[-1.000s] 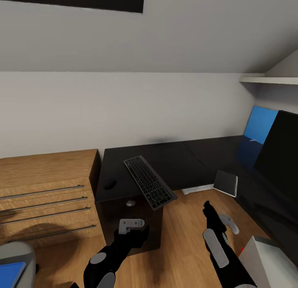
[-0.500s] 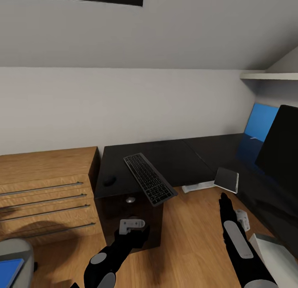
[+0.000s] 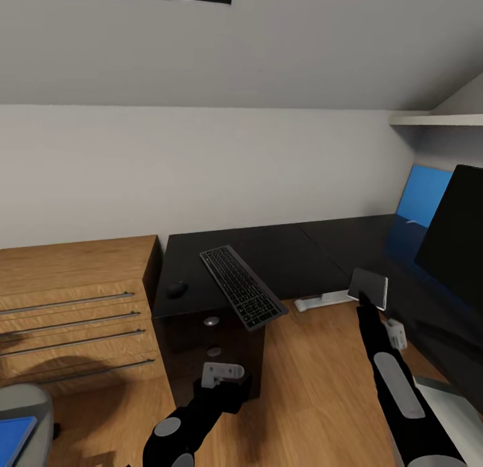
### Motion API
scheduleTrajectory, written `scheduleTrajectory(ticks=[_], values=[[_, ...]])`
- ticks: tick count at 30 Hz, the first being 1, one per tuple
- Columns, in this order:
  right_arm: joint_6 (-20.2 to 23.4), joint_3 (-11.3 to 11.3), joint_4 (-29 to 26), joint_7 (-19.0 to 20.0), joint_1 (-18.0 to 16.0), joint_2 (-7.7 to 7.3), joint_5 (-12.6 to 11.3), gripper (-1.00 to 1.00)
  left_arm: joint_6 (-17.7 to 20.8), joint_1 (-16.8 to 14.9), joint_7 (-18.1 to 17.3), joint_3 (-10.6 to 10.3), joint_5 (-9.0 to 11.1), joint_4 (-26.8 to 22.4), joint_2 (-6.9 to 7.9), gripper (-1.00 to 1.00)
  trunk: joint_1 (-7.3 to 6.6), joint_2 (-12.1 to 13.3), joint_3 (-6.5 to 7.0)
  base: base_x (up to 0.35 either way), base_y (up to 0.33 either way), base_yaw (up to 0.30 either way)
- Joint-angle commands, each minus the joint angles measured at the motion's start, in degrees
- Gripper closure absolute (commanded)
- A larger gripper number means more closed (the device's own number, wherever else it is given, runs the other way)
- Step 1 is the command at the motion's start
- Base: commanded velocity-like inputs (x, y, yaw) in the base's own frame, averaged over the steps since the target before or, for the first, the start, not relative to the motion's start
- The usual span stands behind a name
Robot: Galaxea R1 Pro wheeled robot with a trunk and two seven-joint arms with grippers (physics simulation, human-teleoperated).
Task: In the bedroom, organize the workspace by keeping the computer under the desk, ensuring the monitor is on the desk, placing the keyboard on the desk next to the monitor, placing the mouse on the desk next to the keyboard, moving the folder from the swivel chair onto the desk next to the mouse, stacking the notebook on top of the folder with the pen on top of the notebook, and positioning the swivel chair next to the desk.
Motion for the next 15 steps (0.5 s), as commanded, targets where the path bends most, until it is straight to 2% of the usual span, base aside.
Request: scheduleTrajectory(ticks=[1,9,12,13,14,15], values=[[-0.26,0.11,-0.21,0.23,0.00,-0.03,-0.37,-1.00,0.05,-0.07,0.57,-0.18,0.56,-0.06,0.05,-1.00,0.00,-0.03,-0.06,0.000,0.000,0.000],[0.02,0.17,-0.67,1.48,0.09,-0.11,1.74,-1.00,0.03,-0.07,0.47,-1.18,0.59,0.62,0.07,-1.00,0.00,-0.03,-0.06,0.000,0.000,0.000],[2.01,-0.02,-0.63,1.53,0.10,-0.11,2.13,-1.00,-0.07,-0.07,0.37,-1.78,0.53,1.54,0.11,-1.00,0.00,-0.03,-0.06,0.000,0.000,0.000],[2.45,-0.08,-0.62,1.53,0.11,-0.10,2.04,-1.00,-0.08,-0.07,0.36,-1.83,0.53,1.59,0.11,-1.00,0.00,-0.03,-0.06,0.000,0.000,0.000],[4.46,-0.93,-0.56,1.60,0.11,-0.09,-0.82,-1.00,-0.05,-0.07,0.33,-2.25,0.52,1.72,0.08,-1.00,0.00,-0.03,-0.06,0.000,0.000,0.000],[4.64,-1.03,-0.55,1.60,0.11,-0.10,-1.51,-1.00,-0.05,-0.07,0.33,-2.43,0.52,1.73,0.08,-1.00,0.00,-0.03,-0.06,0.000,0.000,0.000]])
